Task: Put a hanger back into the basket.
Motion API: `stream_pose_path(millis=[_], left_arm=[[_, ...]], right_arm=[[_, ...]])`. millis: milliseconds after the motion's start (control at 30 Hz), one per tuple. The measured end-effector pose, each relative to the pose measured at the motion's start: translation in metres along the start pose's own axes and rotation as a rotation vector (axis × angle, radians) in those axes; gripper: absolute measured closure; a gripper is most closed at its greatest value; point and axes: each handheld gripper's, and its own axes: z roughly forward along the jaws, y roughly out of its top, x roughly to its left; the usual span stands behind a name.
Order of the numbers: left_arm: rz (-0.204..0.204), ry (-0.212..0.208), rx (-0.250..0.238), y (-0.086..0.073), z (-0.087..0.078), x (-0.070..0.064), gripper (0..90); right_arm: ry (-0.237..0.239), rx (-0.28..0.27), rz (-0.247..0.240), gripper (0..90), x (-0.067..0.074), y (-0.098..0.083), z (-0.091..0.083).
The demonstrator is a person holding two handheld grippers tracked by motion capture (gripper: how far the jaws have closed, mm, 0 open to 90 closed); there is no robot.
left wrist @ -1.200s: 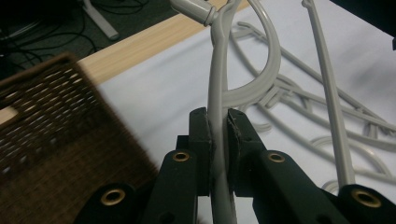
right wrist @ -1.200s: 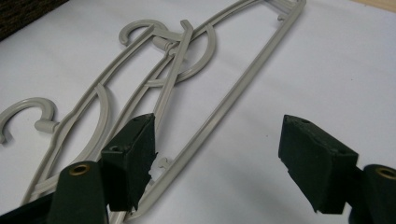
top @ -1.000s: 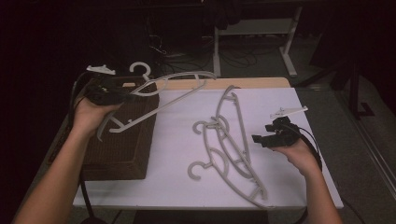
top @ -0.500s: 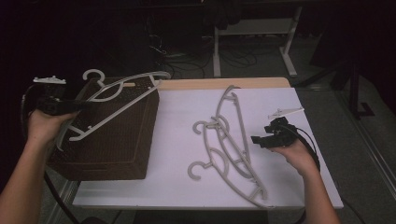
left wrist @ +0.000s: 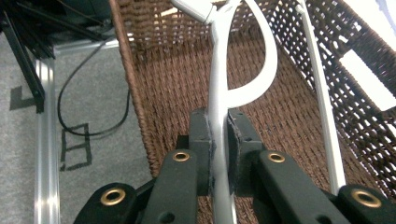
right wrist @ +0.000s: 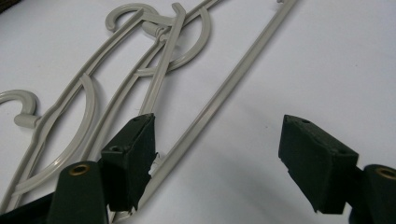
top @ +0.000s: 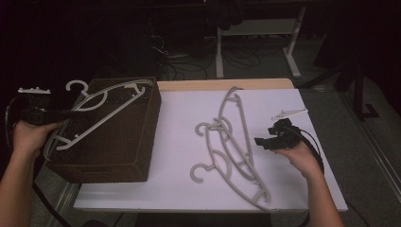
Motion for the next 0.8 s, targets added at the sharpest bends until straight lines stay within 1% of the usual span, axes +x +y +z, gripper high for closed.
stream_pose_path(millis=[33,133,167,200,300,333,400,533,633,667,700,800], left_arm=[[-0.002,0.005,0.007,-0.001,0.004,-0.001,82.3],[-0.014,-0.001,0.021,-0.004,0.011,-0.001,82.2],[-0.014,-0.001,0.021,-0.004,0.011,-0.001,82.1],[-0.017,-0.003,0.028,-0.007,0.016,0.0,82.1],[-0.004,-0.009,0.062,-0.009,0.023,0.0,81.3],[0.001,-0.014,0.059,-0.01,0.024,0.0,79.8],[-0.004,-0.012,0.051,-0.01,0.025,0.0,72.8],[-0.003,-0.012,0.029,-0.007,0.023,-0.002,63.4],[-0.004,-0.039,-0.005,-0.004,0.021,-0.009,55.3],[-0.004,-0.039,-0.005,-0.004,0.021,-0.009,52.9],[-0.003,-0.054,-0.02,-0.002,0.02,-0.012,52.9],[0.006,-0.087,-0.044,0.002,0.02,-0.023,46.6]], right_arm=[[0.0,0.001,0.0,27.0,0.0,0.0,0.0],[0.0,0.0,0.0,27.0,0.0,0.0,0.0],[0.0,0.0,0.0,27.0,0.0,0.0,0.0],[0.0,-0.002,0.001,27.0,0.0,0.0,-0.001],[0.001,-0.003,-0.001,27.0,0.0,0.0,-0.001],[0.001,-0.004,-0.001,27.1,0.0,0.0,-0.001],[0.001,-0.005,-0.002,27.1,0.0,0.0,-0.001],[0.002,-0.005,-0.004,27.0,0.001,0.001,-0.001],[0.002,-0.007,-0.005,27.1,0.001,0.001,-0.001],[0.002,-0.007,-0.005,27.1,0.001,0.001,-0.001],[0.003,-0.006,-0.004,27.0,0.001,0.001,-0.001],[0.004,-0.006,-0.005,27.0,0.001,0.001,-0.001]])
